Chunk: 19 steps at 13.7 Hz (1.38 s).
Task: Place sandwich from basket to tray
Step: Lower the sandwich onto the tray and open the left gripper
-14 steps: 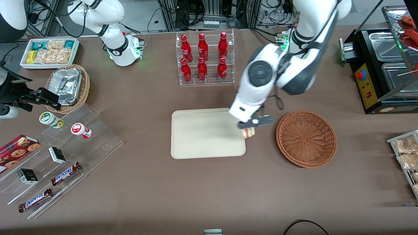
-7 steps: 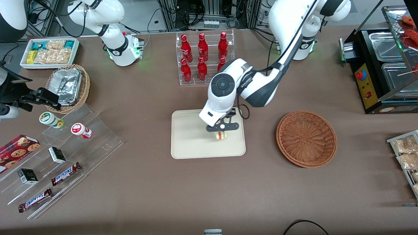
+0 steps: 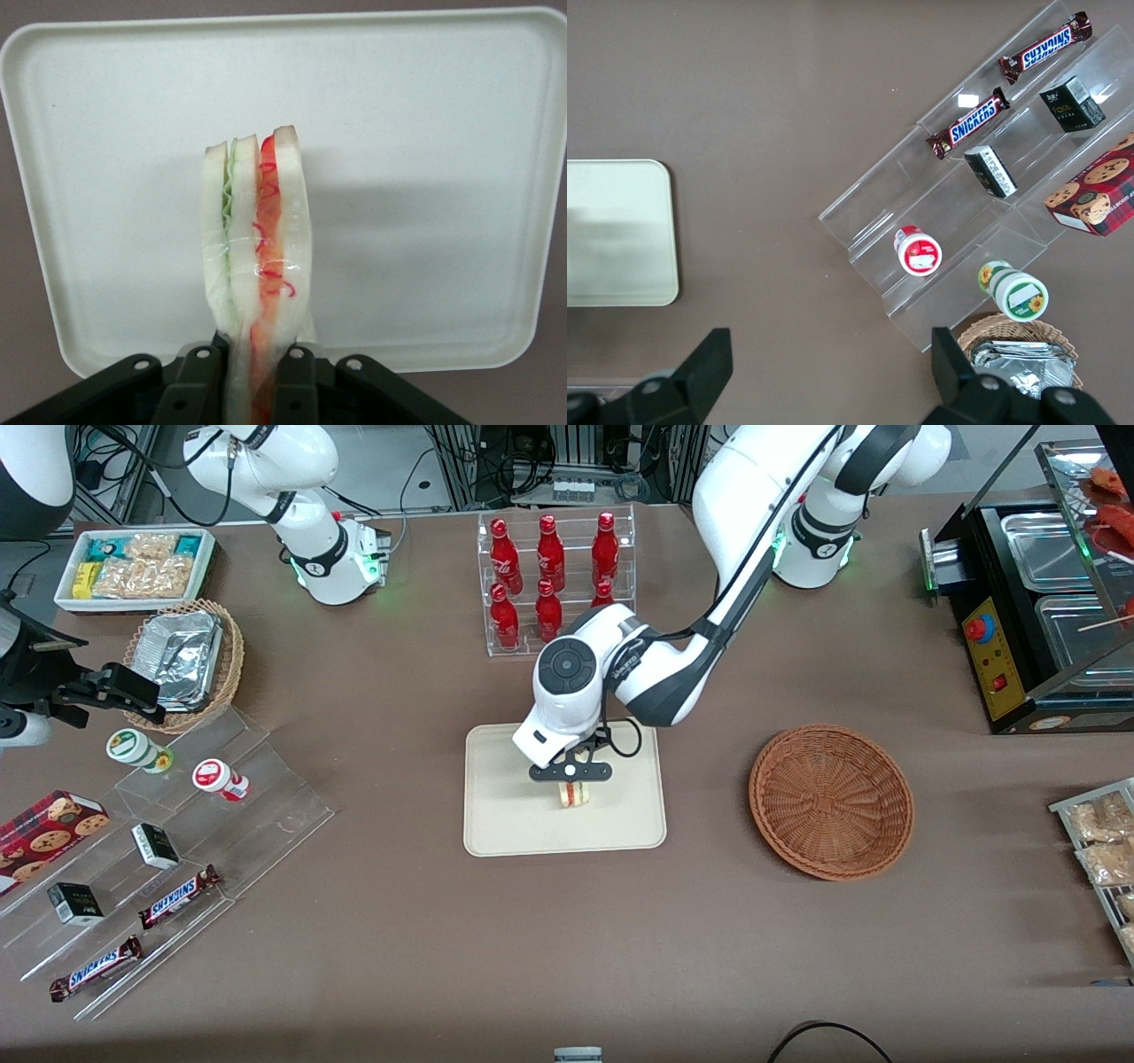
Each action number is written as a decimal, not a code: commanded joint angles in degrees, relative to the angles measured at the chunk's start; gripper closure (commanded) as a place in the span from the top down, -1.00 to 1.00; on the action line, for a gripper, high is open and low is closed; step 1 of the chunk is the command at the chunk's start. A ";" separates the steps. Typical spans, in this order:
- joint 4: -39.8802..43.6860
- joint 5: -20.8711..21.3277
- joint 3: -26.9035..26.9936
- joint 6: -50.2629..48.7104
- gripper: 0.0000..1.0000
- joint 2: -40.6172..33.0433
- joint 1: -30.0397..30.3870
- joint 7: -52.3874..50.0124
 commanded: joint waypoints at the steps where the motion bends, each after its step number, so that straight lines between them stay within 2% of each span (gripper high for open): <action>1: 2.00 0.92 0.45 -0.28 -0.59 2.02 -1.68 2.81; 3: 1.91 1.53 0.54 -0.28 -0.59 2.55 -2.29 3.35; 5: 2.00 3.98 0.45 -0.20 -0.58 3.60 -2.38 3.44; 14: 2.26 4.08 0.54 7.88 -0.56 6.76 -2.56 0.72; 15: 2.26 4.08 0.54 9.02 -0.45 7.03 -2.56 0.54; 16: 2.26 4.08 0.54 9.21 -0.08 7.12 -2.56 0.28; 17: 2.26 4.25 0.54 9.21 0.78 7.12 -2.65 0.28; 18: 2.26 4.34 0.63 9.21 1.00 7.03 -2.65 0.28; 19: 2.18 4.34 0.63 9.12 1.00 6.77 -2.74 -0.16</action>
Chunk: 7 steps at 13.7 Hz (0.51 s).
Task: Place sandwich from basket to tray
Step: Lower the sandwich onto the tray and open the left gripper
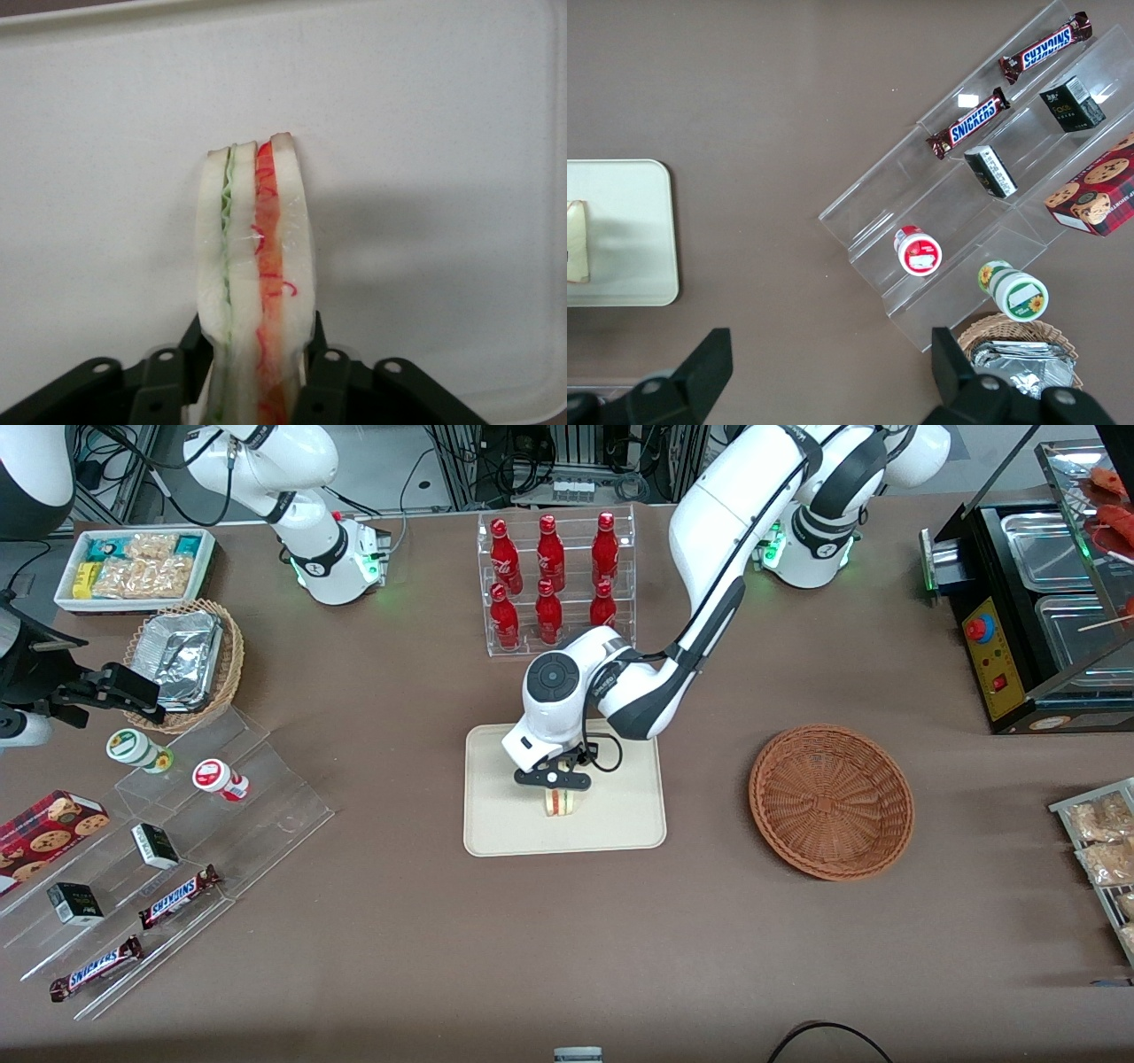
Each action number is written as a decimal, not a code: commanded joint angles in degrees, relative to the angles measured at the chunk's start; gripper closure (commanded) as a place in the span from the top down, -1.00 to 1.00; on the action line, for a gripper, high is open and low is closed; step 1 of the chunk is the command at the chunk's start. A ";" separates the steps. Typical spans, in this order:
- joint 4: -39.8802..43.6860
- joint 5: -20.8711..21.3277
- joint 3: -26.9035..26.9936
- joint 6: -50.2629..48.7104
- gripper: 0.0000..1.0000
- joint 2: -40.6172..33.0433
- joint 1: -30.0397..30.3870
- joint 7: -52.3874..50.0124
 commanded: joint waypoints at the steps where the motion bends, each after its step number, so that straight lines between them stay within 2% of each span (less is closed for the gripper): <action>1: 1.82 1.02 0.60 -0.19 1.00 0.35 -0.96 -2.15; 3: 1.30 0.94 0.69 -1.15 1.00 -1.93 -0.78 -2.50; 7: 1.38 0.32 0.78 -10.02 1.00 -7.29 -0.26 -6.44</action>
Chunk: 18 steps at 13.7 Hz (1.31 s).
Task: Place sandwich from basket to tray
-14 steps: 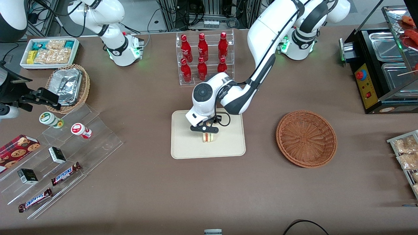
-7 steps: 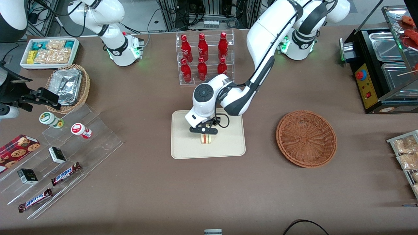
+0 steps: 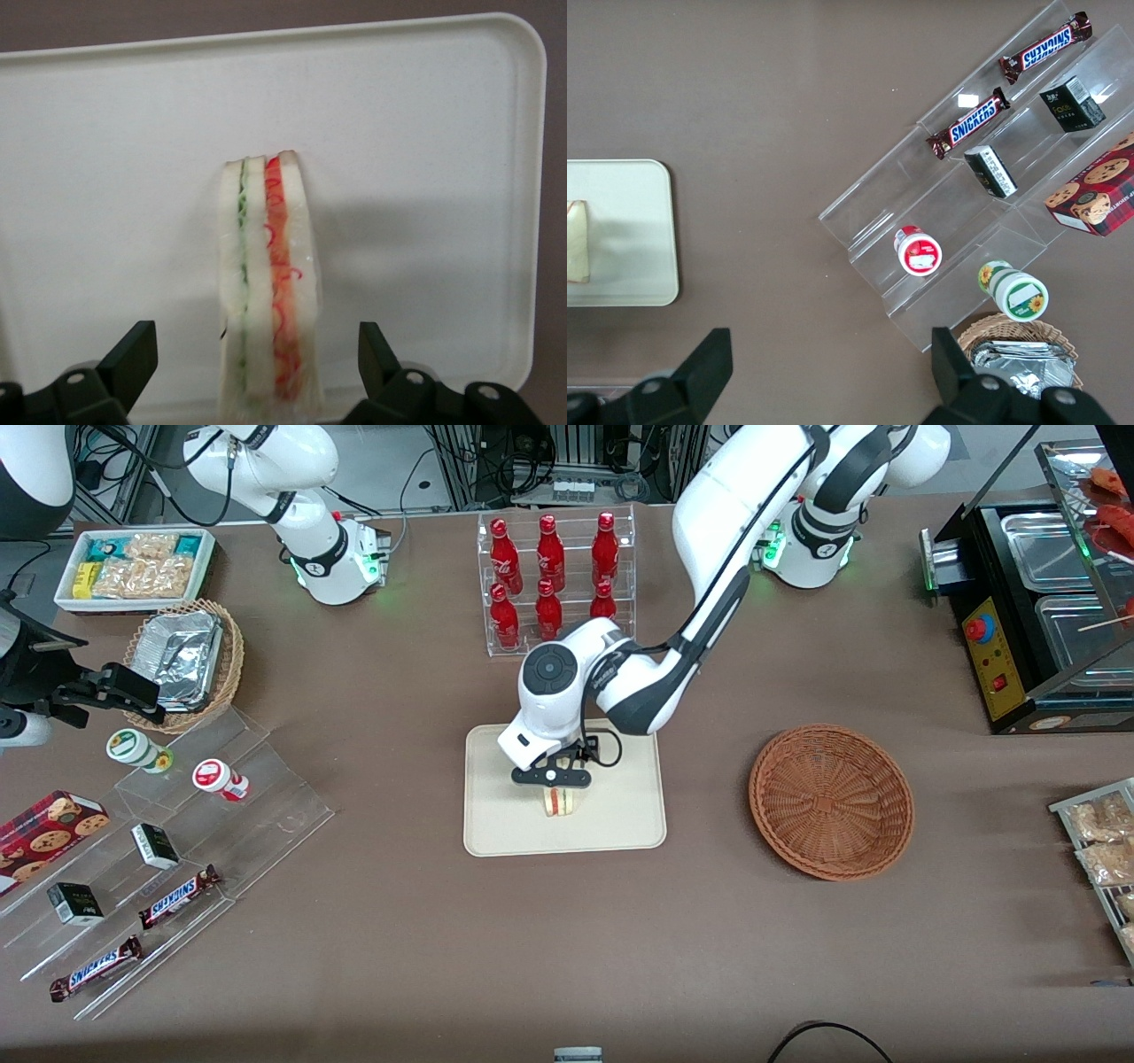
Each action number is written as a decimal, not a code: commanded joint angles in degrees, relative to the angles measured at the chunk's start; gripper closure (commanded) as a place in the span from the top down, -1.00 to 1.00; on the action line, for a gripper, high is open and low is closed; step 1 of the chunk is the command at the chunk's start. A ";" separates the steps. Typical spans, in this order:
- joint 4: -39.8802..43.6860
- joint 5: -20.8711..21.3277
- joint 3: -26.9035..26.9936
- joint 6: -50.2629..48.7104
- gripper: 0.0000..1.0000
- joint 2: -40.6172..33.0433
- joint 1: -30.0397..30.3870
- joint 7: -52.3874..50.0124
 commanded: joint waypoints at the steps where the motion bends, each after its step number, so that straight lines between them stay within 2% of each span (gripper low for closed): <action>1: -0.80 0.64 0.78 -4.71 1.00 -4.48 -0.30 -4.18; 4: -1.41 0.91 3.31 -6.47 1.00 -8.87 -0.30 -6.82; 7: -2.90 0.12 6.66 -13.93 1.00 -15.98 0.48 -6.74; 12: -8.00 0.03 6.84 -20.71 1.00 -26.80 8.11 -5.17; 15: -8.97 -0.23 6.84 -25.19 1.00 -30.85 13.47 2.65; 18: -8.97 -2.60 6.84 -28.71 1.00 -33.75 18.40 10.99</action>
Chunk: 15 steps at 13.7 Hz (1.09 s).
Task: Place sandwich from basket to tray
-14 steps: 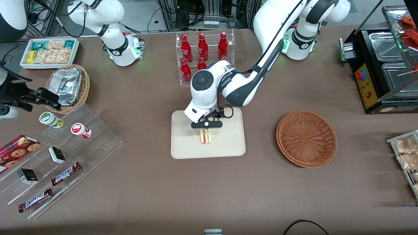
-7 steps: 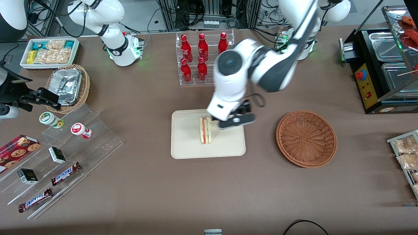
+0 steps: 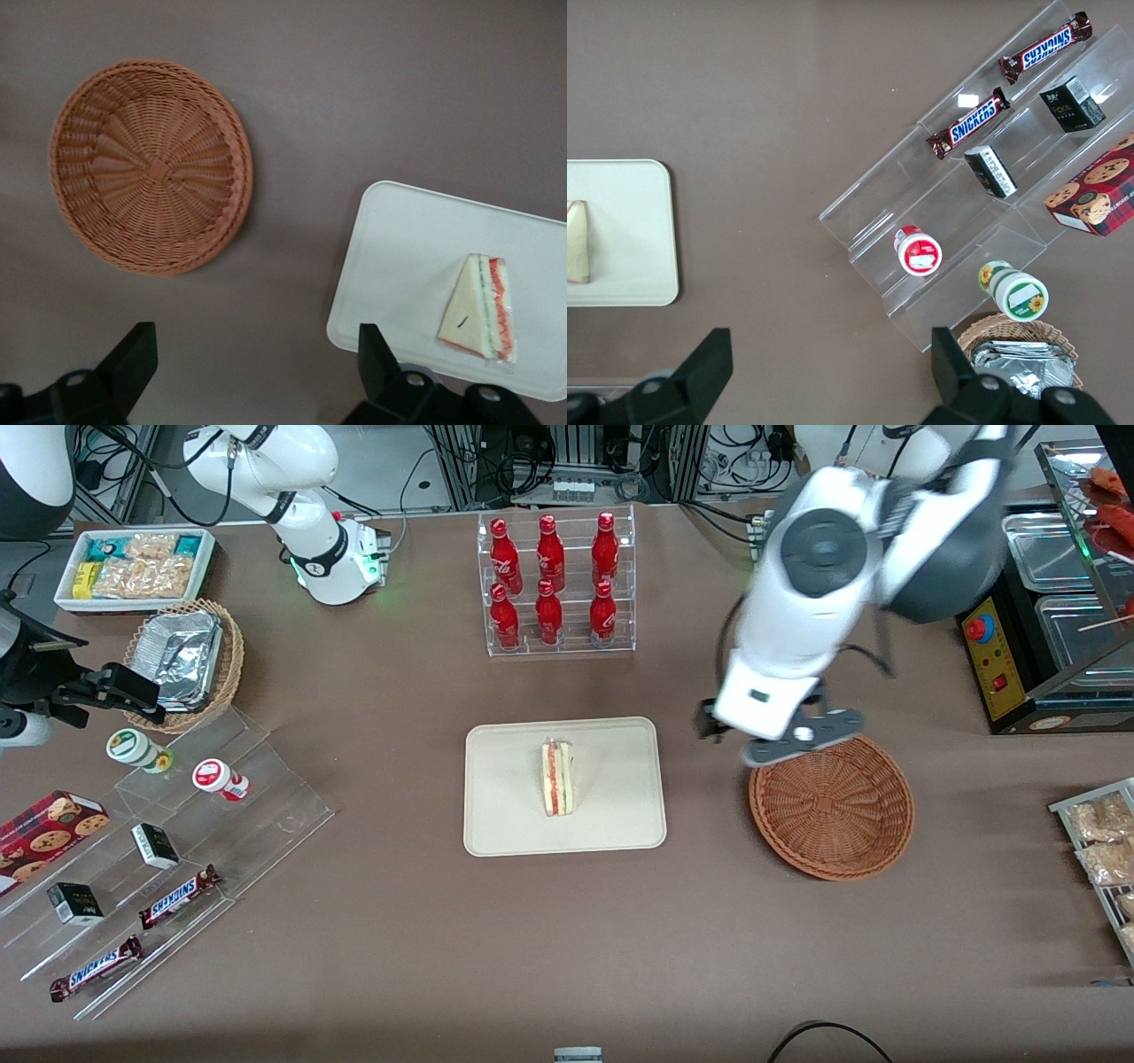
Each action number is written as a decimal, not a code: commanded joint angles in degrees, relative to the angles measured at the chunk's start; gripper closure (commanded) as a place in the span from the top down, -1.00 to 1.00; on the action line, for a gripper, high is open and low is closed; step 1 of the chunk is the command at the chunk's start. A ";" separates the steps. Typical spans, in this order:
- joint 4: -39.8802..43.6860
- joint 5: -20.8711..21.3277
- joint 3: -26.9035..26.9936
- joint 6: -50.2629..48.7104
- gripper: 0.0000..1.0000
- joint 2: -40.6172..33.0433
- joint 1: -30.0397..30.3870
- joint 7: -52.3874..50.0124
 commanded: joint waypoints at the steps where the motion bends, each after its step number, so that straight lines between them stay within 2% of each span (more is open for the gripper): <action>1: -1.88 -1.51 -0.44 -2.82 1.00 -3.71 3.71 6.23; 3: -1.97 -2.03 -0.44 -4.40 1.00 -5.81 8.00 11.84; 5: -2.05 -4.40 -0.35 -6.25 1.00 -7.92 11.52 18.26; 9: -4.59 -5.54 -0.35 -8.72 1.00 -12.40 17.67 30.30; 15: -6.71 -4.93 2.02 -9.33 1.00 -15.58 19.53 36.30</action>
